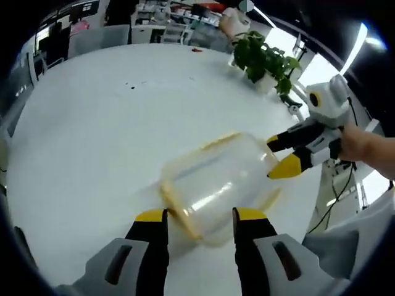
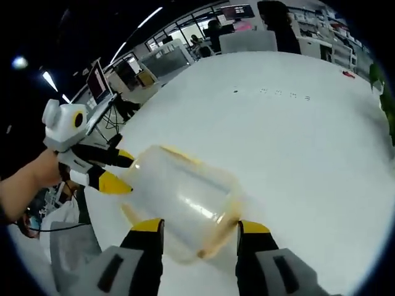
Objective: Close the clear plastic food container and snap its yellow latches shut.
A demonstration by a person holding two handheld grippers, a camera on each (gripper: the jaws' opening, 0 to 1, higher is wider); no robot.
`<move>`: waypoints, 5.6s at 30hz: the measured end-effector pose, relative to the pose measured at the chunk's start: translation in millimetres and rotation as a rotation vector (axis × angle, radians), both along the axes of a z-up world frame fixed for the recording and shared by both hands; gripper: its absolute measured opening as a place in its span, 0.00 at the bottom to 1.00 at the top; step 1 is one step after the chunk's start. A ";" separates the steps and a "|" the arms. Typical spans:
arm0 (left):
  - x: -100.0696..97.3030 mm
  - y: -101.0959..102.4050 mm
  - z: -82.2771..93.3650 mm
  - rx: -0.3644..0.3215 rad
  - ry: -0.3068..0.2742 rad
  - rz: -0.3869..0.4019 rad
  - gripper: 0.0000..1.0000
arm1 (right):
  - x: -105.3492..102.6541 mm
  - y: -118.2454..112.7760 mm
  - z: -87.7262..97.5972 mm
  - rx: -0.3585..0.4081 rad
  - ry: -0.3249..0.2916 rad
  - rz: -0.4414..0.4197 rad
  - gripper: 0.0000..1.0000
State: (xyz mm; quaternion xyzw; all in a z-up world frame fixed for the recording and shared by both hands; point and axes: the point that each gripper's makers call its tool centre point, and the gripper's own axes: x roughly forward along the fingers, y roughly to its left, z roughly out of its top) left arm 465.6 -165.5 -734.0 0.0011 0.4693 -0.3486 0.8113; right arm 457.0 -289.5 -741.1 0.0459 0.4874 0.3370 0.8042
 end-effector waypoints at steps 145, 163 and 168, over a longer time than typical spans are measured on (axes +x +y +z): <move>-7.9 -60.7 33.3 0.310 -0.322 -0.889 0.38 | -9.1 41.9 23.9 -0.222 -0.246 0.821 0.33; -10.9 -65.1 25.8 0.307 -0.311 -0.889 0.37 | 5.3 48.3 22.2 -0.219 -0.285 0.816 0.33; -15.6 -67.1 23.8 0.297 -0.308 -0.882 0.37 | 7.9 44.4 21.8 -0.239 -0.290 0.836 0.33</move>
